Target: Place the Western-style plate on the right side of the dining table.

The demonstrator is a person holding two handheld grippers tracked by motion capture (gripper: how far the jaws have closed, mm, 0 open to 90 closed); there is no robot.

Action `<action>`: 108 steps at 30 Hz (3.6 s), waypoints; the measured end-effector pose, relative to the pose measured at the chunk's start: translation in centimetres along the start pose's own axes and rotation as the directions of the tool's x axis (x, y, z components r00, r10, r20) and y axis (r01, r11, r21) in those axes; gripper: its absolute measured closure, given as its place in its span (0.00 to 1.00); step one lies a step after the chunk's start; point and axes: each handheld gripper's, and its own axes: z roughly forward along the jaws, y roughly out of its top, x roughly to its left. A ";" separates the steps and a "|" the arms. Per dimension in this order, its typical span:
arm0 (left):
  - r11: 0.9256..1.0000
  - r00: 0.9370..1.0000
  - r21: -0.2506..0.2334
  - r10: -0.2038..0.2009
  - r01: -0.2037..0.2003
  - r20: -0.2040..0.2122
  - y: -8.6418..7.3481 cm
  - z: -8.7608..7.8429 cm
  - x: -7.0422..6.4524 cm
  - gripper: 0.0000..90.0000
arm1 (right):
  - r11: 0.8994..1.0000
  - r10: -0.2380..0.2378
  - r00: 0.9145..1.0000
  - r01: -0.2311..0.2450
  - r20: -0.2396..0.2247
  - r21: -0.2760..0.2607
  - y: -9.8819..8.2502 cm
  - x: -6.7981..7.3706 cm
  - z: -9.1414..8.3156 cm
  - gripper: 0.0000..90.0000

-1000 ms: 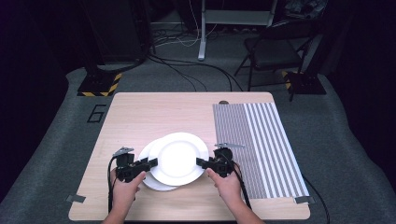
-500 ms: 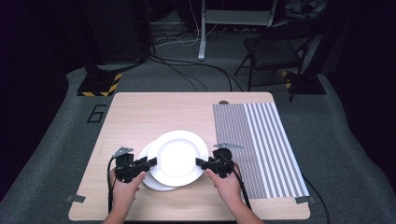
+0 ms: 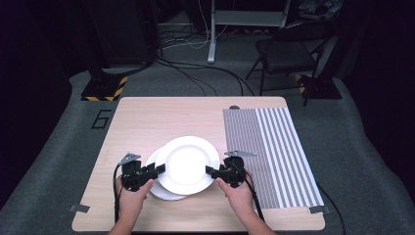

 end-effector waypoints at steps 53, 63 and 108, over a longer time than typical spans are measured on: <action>0.994 0.986 0.030 0.096 -0.101 0.136 2.0 4.3 -4.1 0.65 | 0.993 0.054 0.990 -0.040 0.128 -0.108 -1.7 -2.3 -5.4 0.59; 0.992 0.979 0.038 0.112 -0.120 0.171 2.2 5.5 -5.3 0.65 | 0.990 0.081 0.983 -0.060 0.162 -0.128 -2.2 -3.0 -6.8 0.59; 0.976 0.939 0.074 0.174 -0.204 0.296 3.6 10.0 -10.3 0.65 | 0.966 0.196 0.948 -0.142 0.251 -0.218 -4.1 -5.4 -12.2 0.59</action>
